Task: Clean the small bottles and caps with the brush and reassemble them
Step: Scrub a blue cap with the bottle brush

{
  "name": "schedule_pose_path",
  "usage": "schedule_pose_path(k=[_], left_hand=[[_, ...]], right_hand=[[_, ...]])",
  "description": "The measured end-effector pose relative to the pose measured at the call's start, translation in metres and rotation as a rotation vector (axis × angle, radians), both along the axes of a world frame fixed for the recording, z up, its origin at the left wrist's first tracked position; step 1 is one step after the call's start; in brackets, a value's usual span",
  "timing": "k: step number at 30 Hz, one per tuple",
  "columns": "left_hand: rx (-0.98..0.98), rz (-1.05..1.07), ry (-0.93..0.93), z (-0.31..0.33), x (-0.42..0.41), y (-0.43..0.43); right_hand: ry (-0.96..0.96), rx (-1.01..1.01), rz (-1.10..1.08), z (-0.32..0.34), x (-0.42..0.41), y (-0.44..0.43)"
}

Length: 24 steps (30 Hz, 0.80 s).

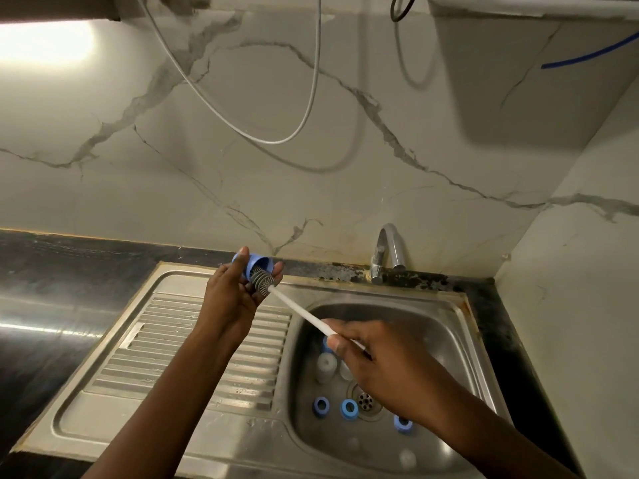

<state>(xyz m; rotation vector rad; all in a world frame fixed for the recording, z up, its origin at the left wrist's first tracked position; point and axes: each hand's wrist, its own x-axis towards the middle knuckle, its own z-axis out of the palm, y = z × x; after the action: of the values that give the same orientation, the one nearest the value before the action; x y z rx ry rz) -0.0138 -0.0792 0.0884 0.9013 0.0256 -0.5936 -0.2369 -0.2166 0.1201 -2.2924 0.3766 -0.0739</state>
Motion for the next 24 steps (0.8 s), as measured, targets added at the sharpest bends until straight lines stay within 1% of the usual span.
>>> schedule_pose_path(k=[2,5,10,13,16,21,24], left_hand=[[-0.015,0.000,0.014,-0.002,-0.003,0.001],[0.031,-0.009,-0.043,-0.005,-0.004,0.003],[0.135,0.010,-0.118,-0.004,-0.004,0.004],[0.168,0.026,-0.140,-0.004,-0.002,0.004],[0.185,0.029,-0.115,-0.009,0.002,0.003],[0.126,-0.016,-0.083,-0.012,0.002,0.000],[0.105,-0.028,-0.052,-0.014,0.003,0.000]], right_hand=[[-0.007,0.013,-0.016,0.002,0.000,0.000],[-0.028,-0.024,-0.072,0.006,0.000,-0.005],[0.003,-0.364,-0.092,0.004,0.001,-0.018],[0.037,-0.441,-0.046,-0.004,0.003,-0.016],[0.036,-0.365,-0.017,-0.012,-0.001,-0.011],[0.030,-0.054,-0.013,-0.019,-0.005,0.003],[-0.001,0.046,-0.027,-0.015,-0.005,0.004]])
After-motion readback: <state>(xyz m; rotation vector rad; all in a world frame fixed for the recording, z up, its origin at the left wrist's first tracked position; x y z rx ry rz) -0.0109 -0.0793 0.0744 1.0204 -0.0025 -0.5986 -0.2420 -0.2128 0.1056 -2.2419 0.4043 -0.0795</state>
